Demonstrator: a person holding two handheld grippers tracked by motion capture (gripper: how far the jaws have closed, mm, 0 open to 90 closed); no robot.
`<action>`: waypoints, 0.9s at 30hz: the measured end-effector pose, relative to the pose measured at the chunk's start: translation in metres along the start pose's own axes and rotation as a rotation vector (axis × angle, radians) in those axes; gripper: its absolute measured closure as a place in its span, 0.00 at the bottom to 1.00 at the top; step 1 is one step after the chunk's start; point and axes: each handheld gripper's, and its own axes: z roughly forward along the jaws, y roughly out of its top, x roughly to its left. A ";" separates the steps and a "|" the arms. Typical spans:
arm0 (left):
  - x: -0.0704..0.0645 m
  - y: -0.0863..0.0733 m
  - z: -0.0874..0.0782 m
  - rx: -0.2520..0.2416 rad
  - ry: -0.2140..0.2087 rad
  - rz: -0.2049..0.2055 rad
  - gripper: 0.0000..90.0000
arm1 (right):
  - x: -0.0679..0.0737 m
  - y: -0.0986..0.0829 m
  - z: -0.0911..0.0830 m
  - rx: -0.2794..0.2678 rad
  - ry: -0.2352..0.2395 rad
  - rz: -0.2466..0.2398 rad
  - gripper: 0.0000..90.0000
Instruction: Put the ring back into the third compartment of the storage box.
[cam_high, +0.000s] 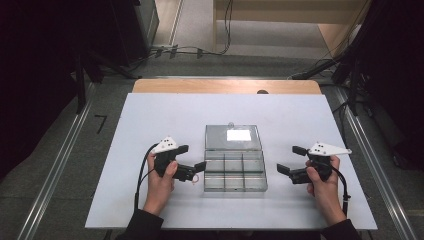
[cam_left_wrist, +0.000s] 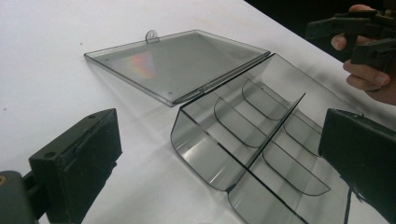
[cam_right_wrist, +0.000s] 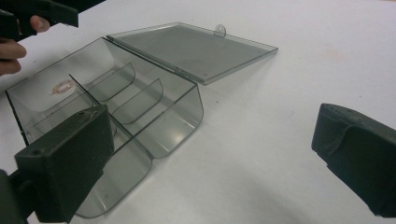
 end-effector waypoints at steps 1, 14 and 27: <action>0.000 -0.001 -0.001 0.000 0.003 -0.003 0.00 | 0.000 -0.002 -0.002 -0.002 -0.001 0.002 0.00; 0.001 -0.019 -0.014 0.036 0.060 -0.019 0.14 | -0.001 -0.020 -0.022 -0.007 -0.014 -0.011 0.00; -0.001 -0.031 -0.018 0.092 0.071 -0.021 0.60 | -0.006 -0.034 -0.037 -0.009 -0.047 0.003 0.00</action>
